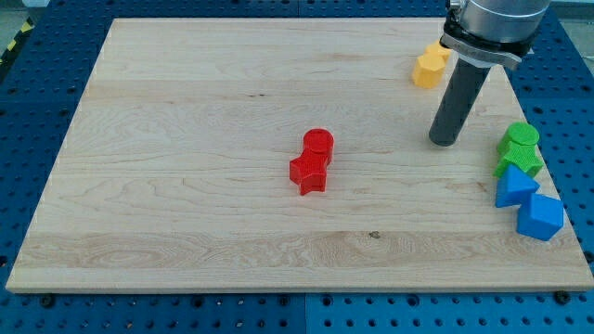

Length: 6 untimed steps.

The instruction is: Move the arm to the green circle

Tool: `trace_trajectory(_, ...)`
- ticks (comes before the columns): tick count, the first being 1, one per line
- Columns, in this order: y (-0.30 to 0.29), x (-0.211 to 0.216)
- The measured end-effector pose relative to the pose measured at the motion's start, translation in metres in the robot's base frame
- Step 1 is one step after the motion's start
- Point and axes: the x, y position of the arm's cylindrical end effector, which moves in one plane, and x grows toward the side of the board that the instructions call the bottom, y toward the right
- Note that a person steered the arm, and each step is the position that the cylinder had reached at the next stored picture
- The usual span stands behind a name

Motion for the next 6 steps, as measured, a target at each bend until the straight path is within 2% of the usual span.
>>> trace_trajectory(3, 0.031, -0.003)
trace_trajectory(4, 0.034, -0.026)
trace_trajectory(6, 0.076, -0.031)
